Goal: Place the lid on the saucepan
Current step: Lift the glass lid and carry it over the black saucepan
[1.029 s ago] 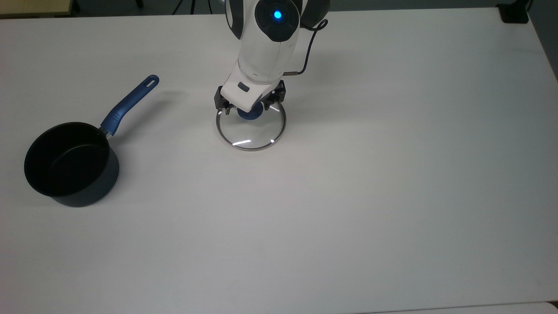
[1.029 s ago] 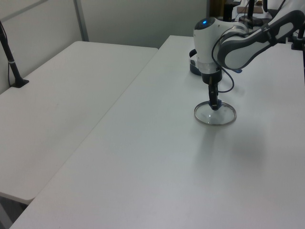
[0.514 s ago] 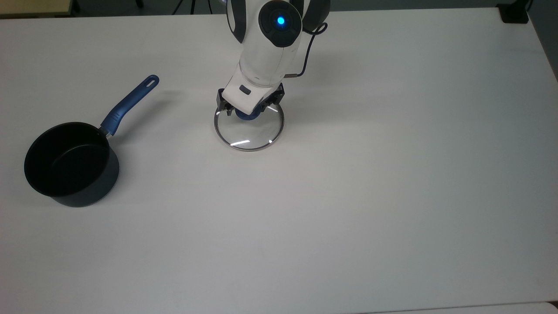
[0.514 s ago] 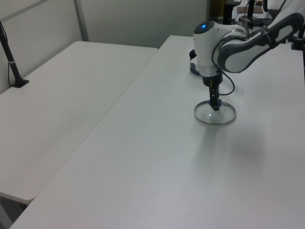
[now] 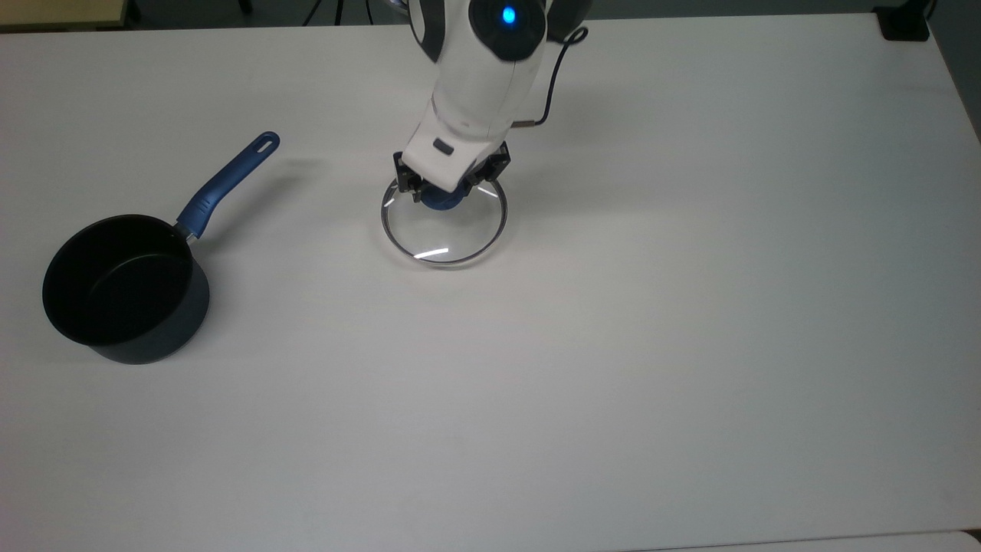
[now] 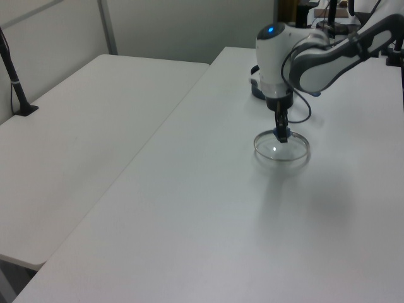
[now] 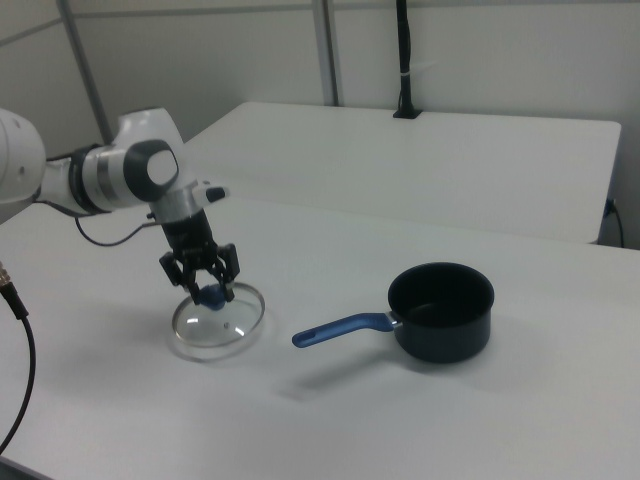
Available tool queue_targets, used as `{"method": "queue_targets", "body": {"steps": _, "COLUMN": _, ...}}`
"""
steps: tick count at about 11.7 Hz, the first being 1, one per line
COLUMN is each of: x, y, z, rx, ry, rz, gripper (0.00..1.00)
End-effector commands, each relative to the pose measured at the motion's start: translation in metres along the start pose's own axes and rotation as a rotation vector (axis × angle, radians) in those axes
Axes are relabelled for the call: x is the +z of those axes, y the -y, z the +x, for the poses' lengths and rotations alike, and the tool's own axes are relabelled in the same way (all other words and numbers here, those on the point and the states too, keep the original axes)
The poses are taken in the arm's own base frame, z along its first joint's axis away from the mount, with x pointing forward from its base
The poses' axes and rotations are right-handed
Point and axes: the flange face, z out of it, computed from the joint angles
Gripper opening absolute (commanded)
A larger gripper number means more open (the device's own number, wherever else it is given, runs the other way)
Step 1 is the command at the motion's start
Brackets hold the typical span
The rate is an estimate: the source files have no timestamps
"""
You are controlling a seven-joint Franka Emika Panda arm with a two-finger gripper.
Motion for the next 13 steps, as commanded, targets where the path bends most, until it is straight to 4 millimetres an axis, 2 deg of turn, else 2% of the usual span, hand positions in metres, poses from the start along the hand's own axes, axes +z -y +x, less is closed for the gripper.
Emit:
{"method": "queue_targets", "body": {"steps": 1, "x": -0.097, "y": -0.036, "z": -0.005, "rx": 0.043, "ry": -0.054, "rz": -0.016, "gripper": 0.53}}
{"method": "queue_targets", "body": {"steps": 4, "x": -0.163, "y": -0.129, "z": -0.010, "rx": 0.063, "ry": -0.154, "rz": -0.039, "gripper": 0.53}}
{"method": "queue_targets", "body": {"steps": 5, "x": -0.163, "y": -0.163, "z": -0.010, "rx": 0.066, "ry": -0.162, "rz": -0.052, "gripper": 0.53}}
{"method": "queue_targets", "body": {"steps": 7, "x": -0.149, "y": -0.235, "z": -0.009, "rx": 0.076, "ry": -0.175, "rz": -0.077, "gripper": 0.53}}
{"method": "queue_targets", "body": {"steps": 8, "x": -0.135, "y": -0.268, "z": -0.007, "rx": 0.088, "ry": -0.196, "rz": -0.093, "gripper": 0.53}}
{"method": "queue_targets", "body": {"steps": 9, "x": -0.113, "y": -0.294, "z": -0.005, "rx": 0.118, "ry": -0.225, "rz": -0.107, "gripper": 0.53}}
{"method": "queue_targets", "body": {"steps": 11, "x": -0.070, "y": -0.345, "z": 0.002, "rx": 0.181, "ry": -0.303, "rz": -0.141, "gripper": 0.53}}
{"method": "queue_targets", "body": {"steps": 13, "x": -0.047, "y": -0.376, "z": -0.002, "rx": 0.221, "ry": -0.293, "rz": -0.145, "gripper": 0.52}}
